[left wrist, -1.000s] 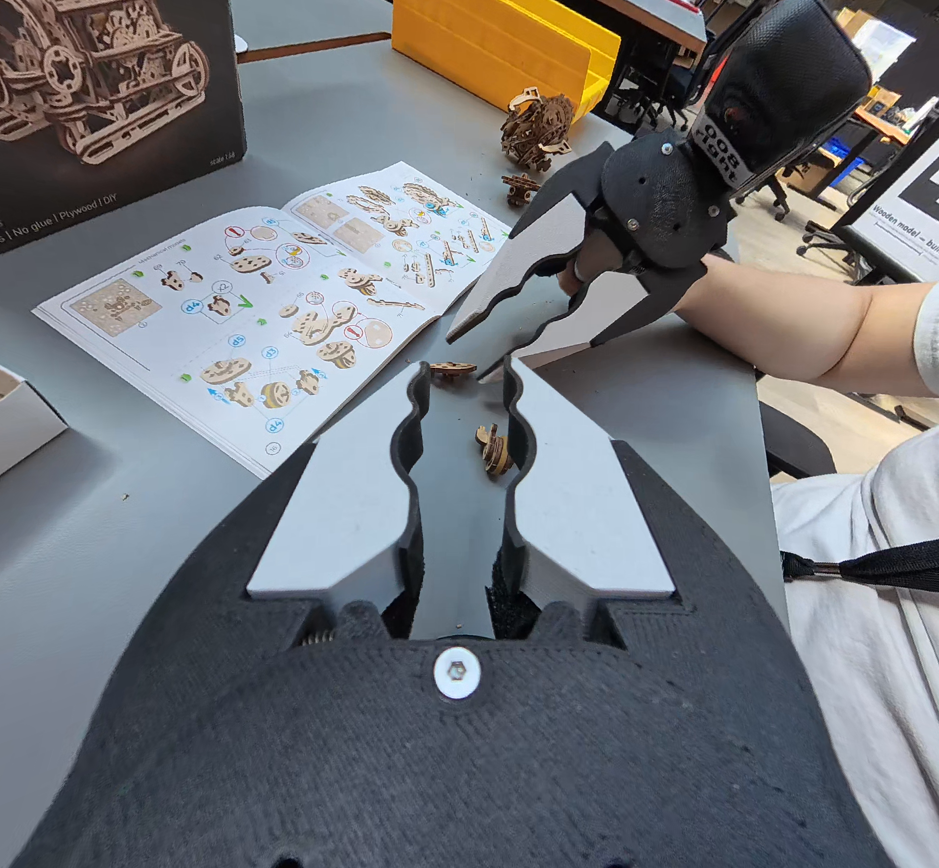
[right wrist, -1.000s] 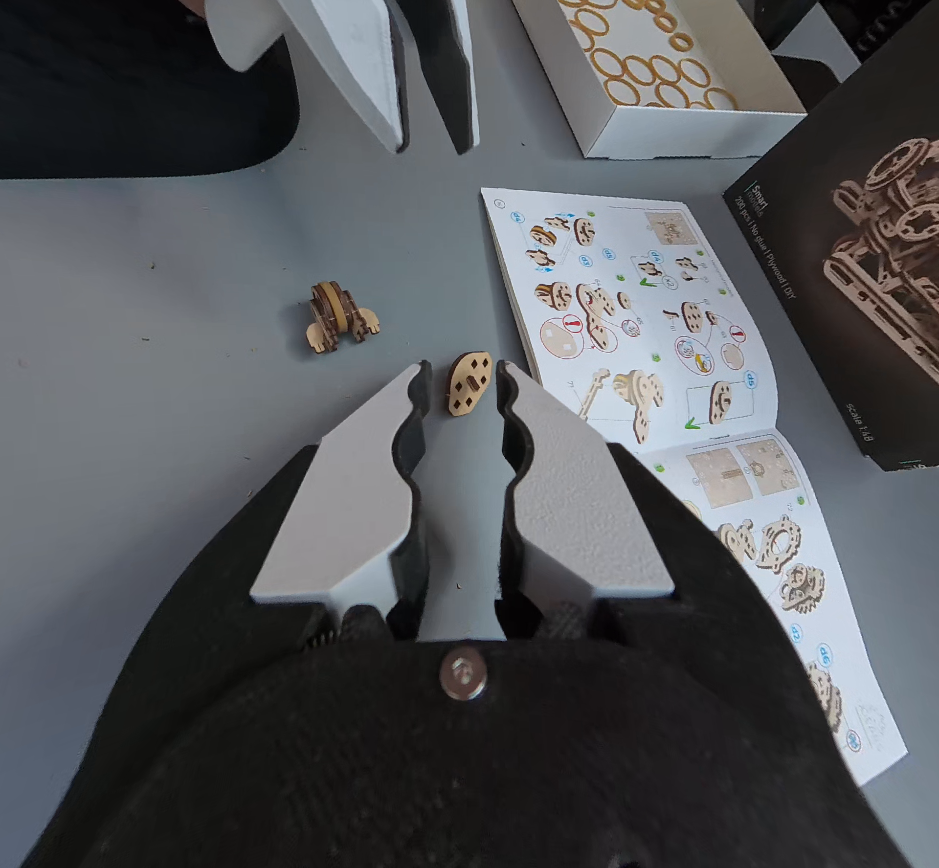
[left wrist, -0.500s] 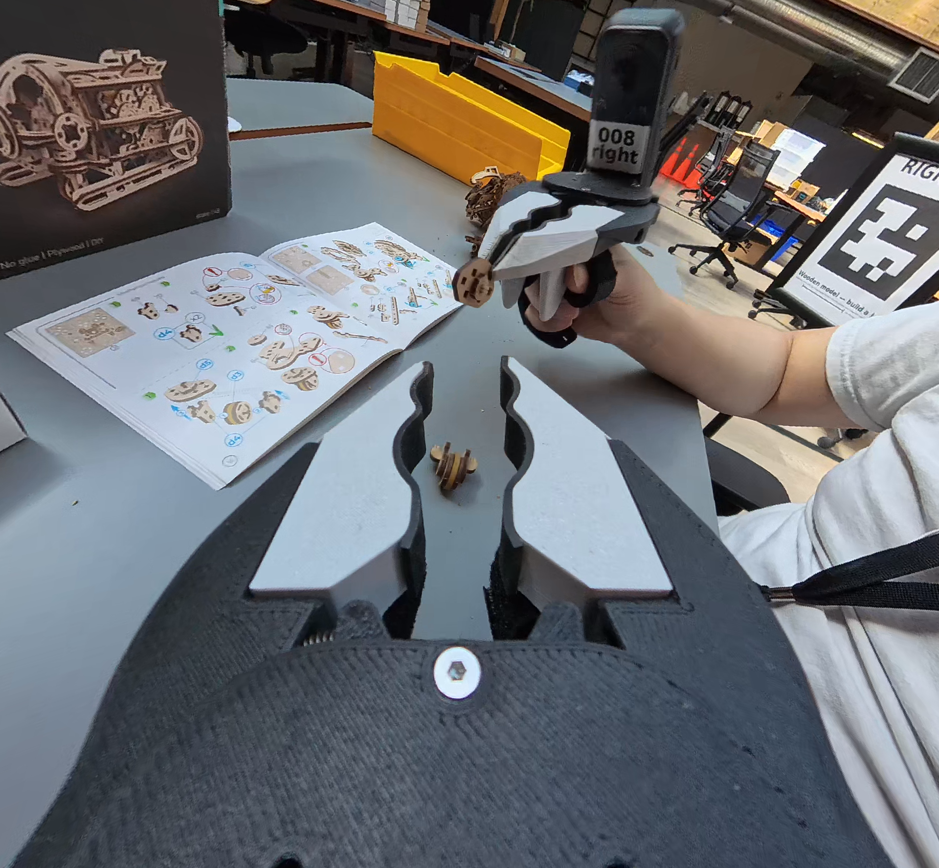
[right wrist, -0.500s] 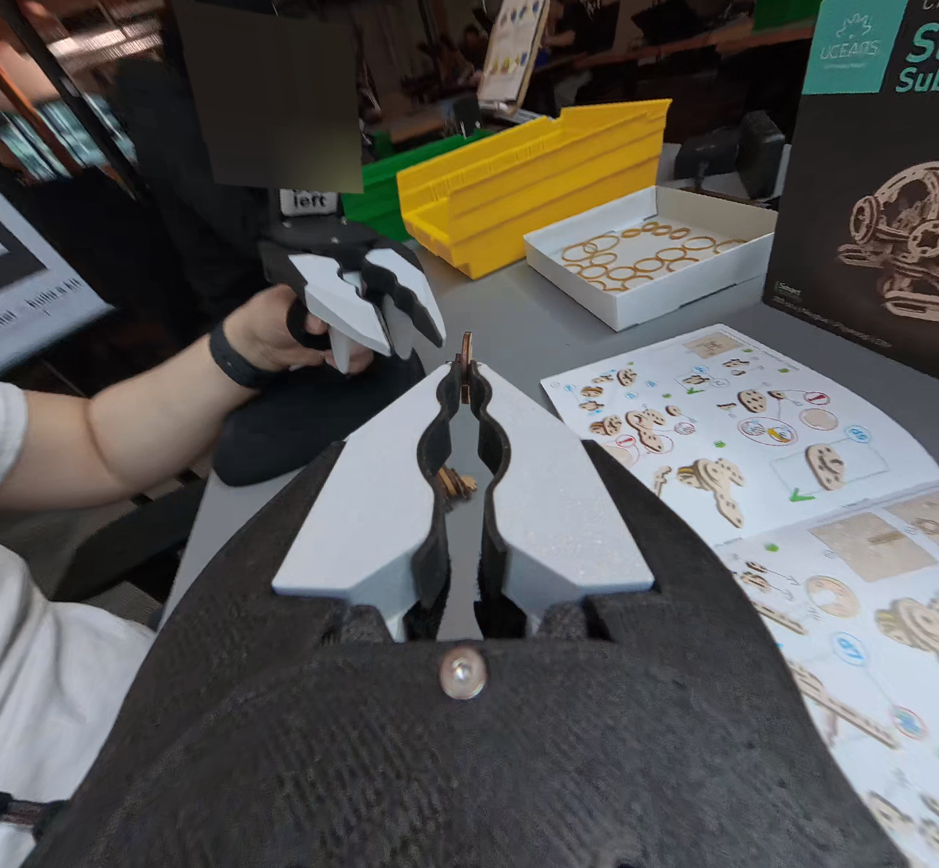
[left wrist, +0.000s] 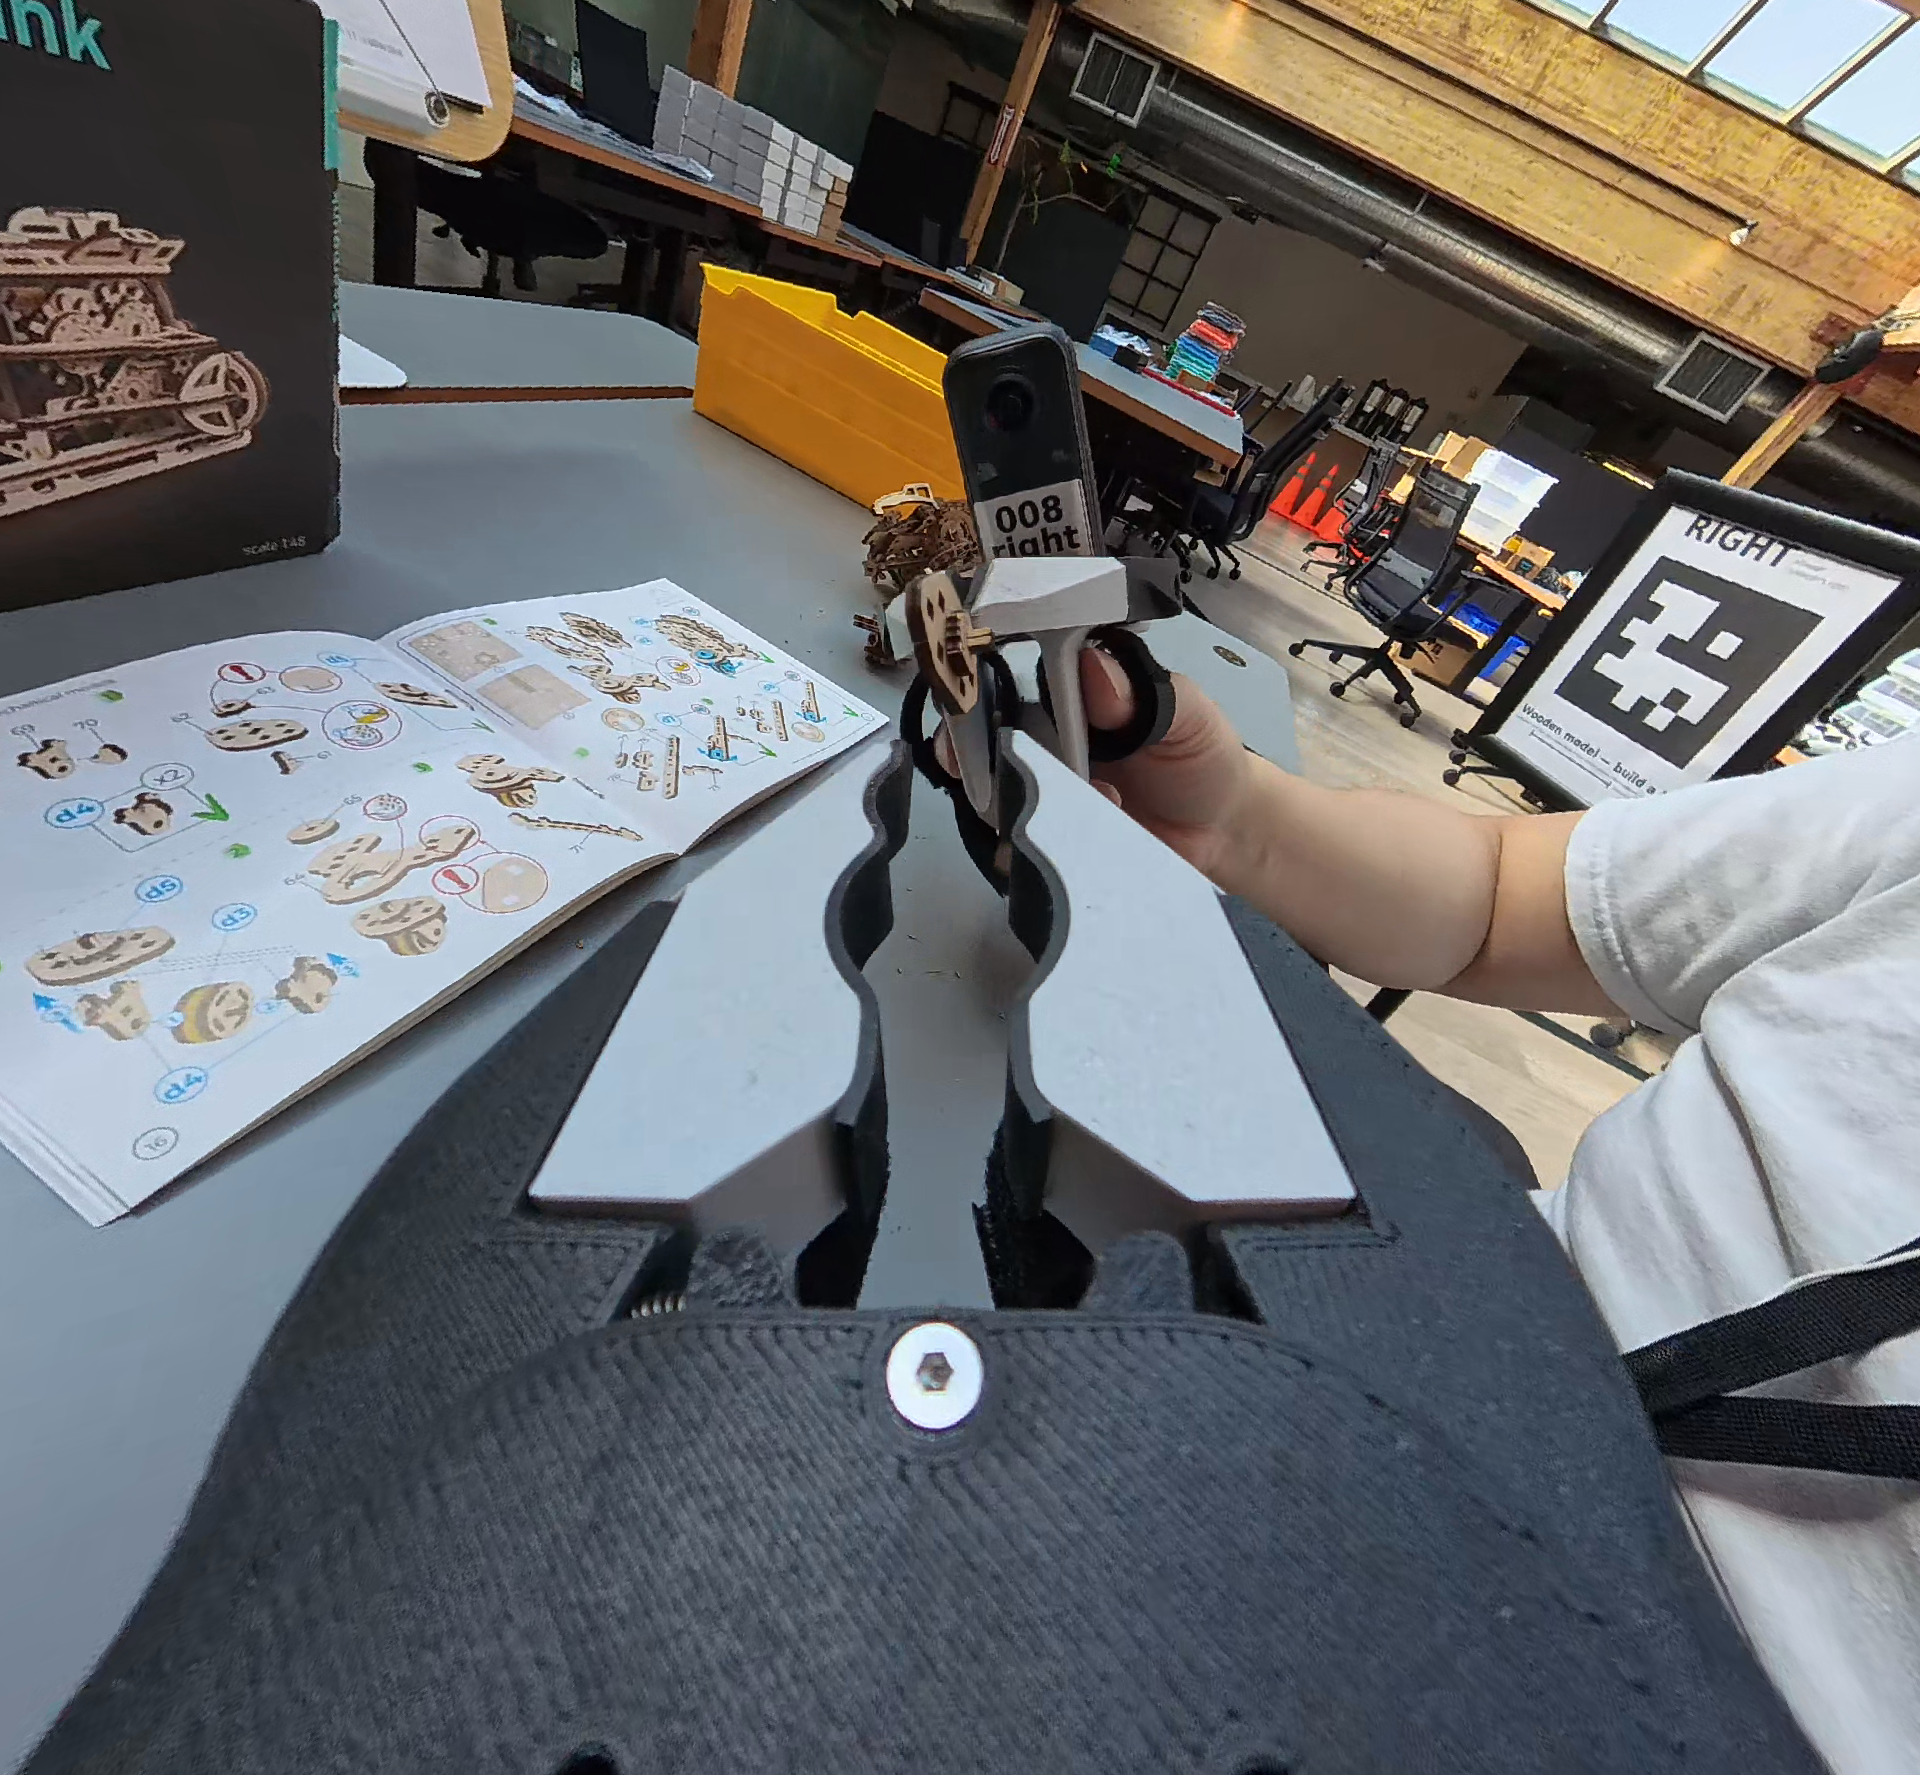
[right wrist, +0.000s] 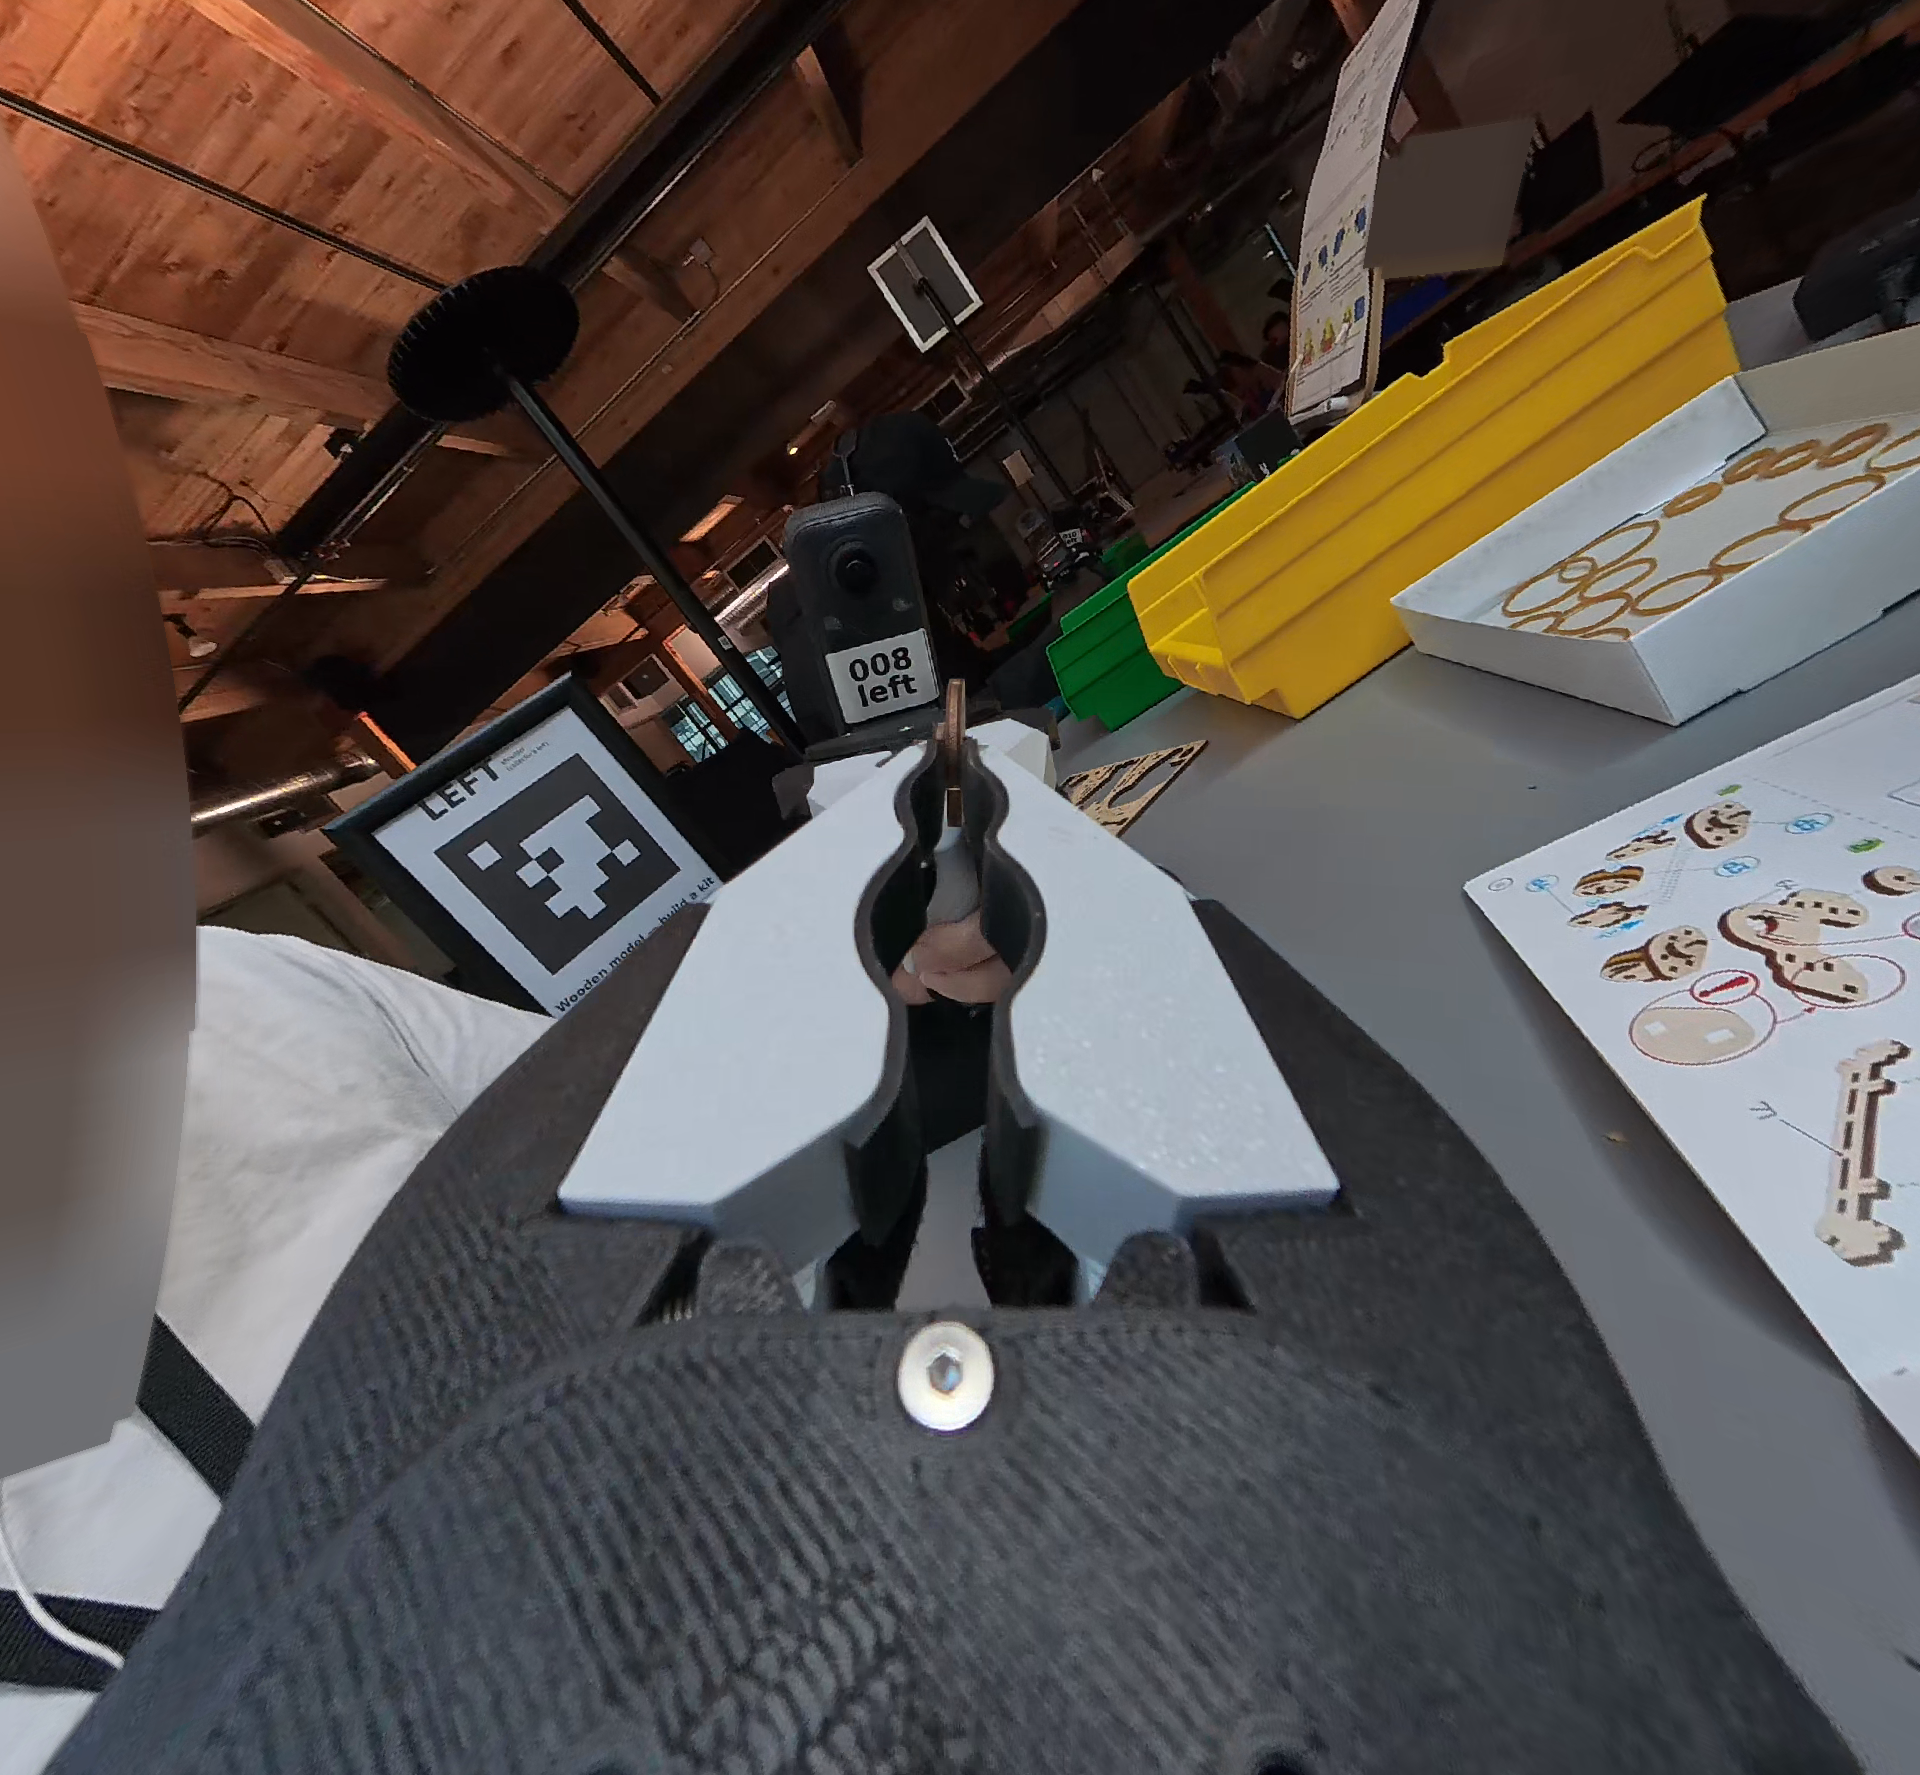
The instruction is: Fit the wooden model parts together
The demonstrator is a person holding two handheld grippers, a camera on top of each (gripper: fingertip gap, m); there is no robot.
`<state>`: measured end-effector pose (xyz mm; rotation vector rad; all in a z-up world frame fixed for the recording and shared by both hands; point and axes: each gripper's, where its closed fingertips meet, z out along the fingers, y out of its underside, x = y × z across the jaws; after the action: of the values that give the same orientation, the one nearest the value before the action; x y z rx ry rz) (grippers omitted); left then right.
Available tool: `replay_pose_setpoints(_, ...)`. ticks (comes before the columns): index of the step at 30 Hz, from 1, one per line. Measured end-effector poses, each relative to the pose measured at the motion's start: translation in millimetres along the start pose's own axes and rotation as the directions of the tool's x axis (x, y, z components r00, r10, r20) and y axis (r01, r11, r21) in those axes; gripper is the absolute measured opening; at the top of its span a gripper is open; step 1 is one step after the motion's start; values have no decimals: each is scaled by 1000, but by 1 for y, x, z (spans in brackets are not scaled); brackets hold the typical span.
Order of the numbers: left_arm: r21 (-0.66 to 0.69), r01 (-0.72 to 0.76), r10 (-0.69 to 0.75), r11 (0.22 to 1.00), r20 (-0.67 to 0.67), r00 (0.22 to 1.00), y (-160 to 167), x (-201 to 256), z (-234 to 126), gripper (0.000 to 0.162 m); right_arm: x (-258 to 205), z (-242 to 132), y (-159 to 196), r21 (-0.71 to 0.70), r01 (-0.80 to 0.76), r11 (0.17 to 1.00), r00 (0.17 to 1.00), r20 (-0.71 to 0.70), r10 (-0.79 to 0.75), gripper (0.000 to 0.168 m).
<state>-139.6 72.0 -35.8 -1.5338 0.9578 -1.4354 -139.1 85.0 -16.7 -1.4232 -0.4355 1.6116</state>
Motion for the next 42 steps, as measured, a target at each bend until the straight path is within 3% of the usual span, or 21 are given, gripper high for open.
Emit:
replay_pose_setpoints(4,16,15,-15,1000,4,1000,0,0,6,11,-3,3,2,23,-44,999,998,35,43,2)
replay_pose_setpoints(6,32,14,-13,999,-26,1000,-3,5,5,0,-2,2,1,43,-49,998,998,34,48,2)
replay_pose_setpoints(13,90,47,-42,995,-53,998,-7,11,-3,6,-4,3,4,29,-44,999,998,45,43,2)
replay_pose_setpoints(21,67,69,-68,995,-7,998,4,3,-7,0,2,5,15,-10,-89,996,995,50,89,2)
replay_pose_setpoints(24,63,83,-83,995,8,997,5,0,-6,6,5,5,15,-9,-84,996,996,41,85,2)
replay_pose_setpoints(25,71,92,-95,993,34,995,5,-4,-6,23,4,6,16,-15,-86,996,995,46,86,2)
replay_pose_setpoints(26,80,98,-103,992,56,993,4,-8,-6,26,3,7,17,-19,-85,996,995,50,86,2)
replay_pose_setpoints(30,84,126,-124,988,-34,992,3,5,-5,4,-1,10,20,-28,-76,997,995,65,78,2)
replay_pose_setpoints(32,76,110,-108,991,-28,994,4,5,-4,1,-1,10,21,-27,-87,996,994,68,88,2)
replay_pose_setpoints(35,-24,129,-130,991,-58,990,10,9,-6,1,-4,9,27,-116,-51,992,994,87,61,2)
replay_pose_setpoints(37,-185,154,-178,971,-124,976,22,21,-11,1,-13,4,32,-262,74,962,992,121,-43,5)
replay_pose_setpoints(40,-471,162,-267,867,-164,950,47,38,-24,1,-5,-7,40,-509,263,820,962,74,-263,17)
replay_pose_setpoints(42,-610,110,-236,785,-130,963,63,38,-31,1,-6,-9,51,-624,222,749,972,84,-218,22)
